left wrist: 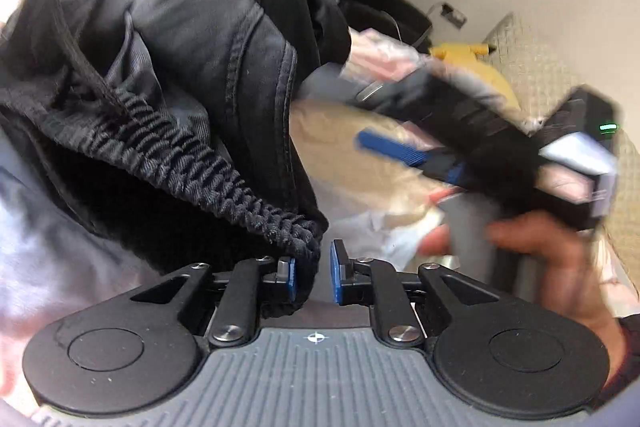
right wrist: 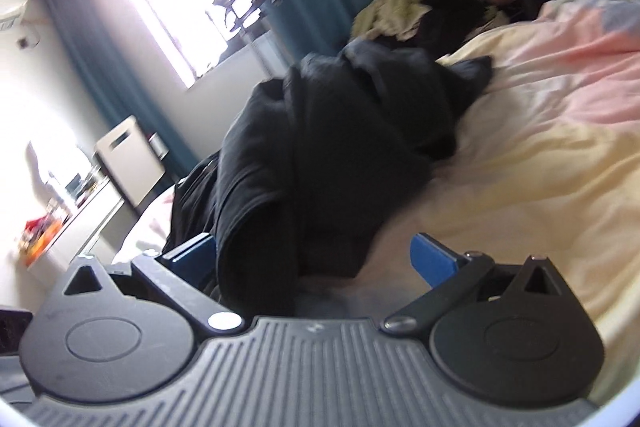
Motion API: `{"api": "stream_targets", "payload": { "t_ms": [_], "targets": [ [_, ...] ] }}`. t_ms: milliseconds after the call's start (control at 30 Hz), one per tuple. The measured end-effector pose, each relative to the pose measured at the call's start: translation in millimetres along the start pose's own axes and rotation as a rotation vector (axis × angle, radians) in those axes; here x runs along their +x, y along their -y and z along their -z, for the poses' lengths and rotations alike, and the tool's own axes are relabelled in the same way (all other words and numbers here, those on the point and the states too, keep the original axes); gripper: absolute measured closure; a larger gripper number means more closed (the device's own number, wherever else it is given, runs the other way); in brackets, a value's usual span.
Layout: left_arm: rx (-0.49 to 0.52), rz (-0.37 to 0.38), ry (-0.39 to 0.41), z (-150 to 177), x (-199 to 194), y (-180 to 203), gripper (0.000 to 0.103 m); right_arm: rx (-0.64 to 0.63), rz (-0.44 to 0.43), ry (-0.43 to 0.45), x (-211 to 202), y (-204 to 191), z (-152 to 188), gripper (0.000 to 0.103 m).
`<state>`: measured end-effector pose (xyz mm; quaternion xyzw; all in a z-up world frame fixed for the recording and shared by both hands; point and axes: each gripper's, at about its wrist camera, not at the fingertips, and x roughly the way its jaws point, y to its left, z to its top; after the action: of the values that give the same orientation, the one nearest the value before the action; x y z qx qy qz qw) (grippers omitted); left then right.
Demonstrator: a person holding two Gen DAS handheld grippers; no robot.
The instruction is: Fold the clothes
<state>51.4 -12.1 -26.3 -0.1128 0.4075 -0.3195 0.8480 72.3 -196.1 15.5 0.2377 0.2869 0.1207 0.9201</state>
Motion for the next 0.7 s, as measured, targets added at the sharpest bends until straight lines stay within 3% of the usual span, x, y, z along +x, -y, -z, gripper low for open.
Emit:
{"api": "stream_targets", "payload": {
  "t_ms": [67,100,167,300,367,433,567,700],
  "targets": [
    [0.013,-0.018,0.026,2.4,-5.3,-2.7,0.070,-0.026,-0.015,-0.066,19.0,-3.8,0.4,0.000],
    [0.025,-0.031,0.035,1.9,-10.9,-1.3,0.053,-0.038,-0.008,-0.086,26.4,-4.2,0.7,0.000],
    [0.057,-0.057,0.041,2.5,-19.9,3.1,0.036,-0.070,0.010,-0.107,38.1,-5.3,3.4,0.000],
    [0.051,-0.062,0.079,0.0,-47.8,3.3,0.035,-0.080,0.054,-0.198,53.3,-0.2,13.3,0.000],
    [0.020,-0.064,0.149,-5.0,-55.3,-0.1,0.035,-0.065,0.086,-0.220,55.9,4.3,18.3,0.000],
    [-0.077,-0.030,0.205,-19.2,-62.3,-15.0,0.034,-0.039,0.093,-0.216,54.2,7.0,19.7,0.000],
    [-0.443,0.022,0.242,-68.8,-57.3,-77.7,0.033,-0.013,0.101,-0.197,50.0,5.0,21.9,0.000],
    [-0.701,-0.156,0.158,-97.4,-41.2,-139.1,0.034,0.019,0.104,-0.197,49.4,8.7,26.8,0.000]
  ]
}}
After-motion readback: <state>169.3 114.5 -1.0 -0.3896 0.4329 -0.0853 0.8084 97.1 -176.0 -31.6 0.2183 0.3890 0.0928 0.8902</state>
